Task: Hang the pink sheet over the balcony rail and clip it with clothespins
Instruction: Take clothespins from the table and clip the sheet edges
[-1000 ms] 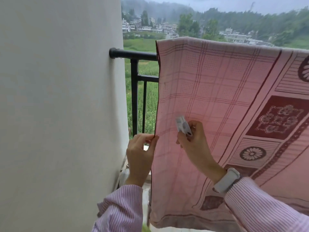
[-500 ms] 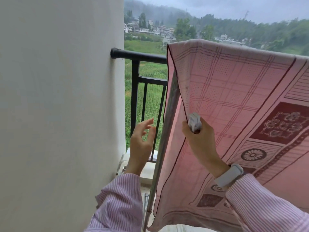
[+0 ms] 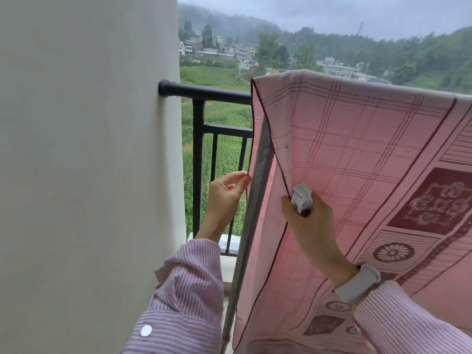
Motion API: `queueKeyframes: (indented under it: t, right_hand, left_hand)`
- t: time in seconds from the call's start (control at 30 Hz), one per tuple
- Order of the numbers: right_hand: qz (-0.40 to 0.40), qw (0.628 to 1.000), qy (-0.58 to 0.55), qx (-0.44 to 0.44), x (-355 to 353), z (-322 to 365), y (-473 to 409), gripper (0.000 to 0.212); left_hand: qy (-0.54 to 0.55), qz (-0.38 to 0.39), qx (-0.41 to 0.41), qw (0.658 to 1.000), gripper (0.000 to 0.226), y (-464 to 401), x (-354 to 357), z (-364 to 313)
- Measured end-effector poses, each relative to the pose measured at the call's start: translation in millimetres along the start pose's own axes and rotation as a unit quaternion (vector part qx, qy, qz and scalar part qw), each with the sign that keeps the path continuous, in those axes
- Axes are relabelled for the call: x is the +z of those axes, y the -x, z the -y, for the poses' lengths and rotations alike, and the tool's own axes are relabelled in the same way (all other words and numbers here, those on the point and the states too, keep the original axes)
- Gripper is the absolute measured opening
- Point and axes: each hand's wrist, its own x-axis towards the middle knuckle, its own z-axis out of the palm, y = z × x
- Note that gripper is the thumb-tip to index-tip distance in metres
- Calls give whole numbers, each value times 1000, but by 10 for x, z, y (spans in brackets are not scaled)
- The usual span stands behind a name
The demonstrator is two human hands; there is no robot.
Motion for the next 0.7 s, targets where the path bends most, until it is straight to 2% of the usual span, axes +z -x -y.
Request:
queueKeyframes:
  t: [0.17,0.3,0.43,0.57,0.7]
  right_hand:
    - [20,997,4,-75,148,76,47,38]
    - [26,990,61,-125,372,74,29,16]
    - [12,981,99,-169,397,59,39,7]
    - [77,975,113,-173,263,-56,89,36]
    - [170,972,87,-137,147,-128,133,49]
  left_hand:
    - [-5,-48,23,999,9,47,-218,-35]
    - [23,-62,29,997,17,170,-342,-47]
    - [43,-12,-6,999,11,206,-271,-26]
    - [91,43,-12,995,13,250,-218,3]
    - [123,66,-10,990,43,361,-210,29]
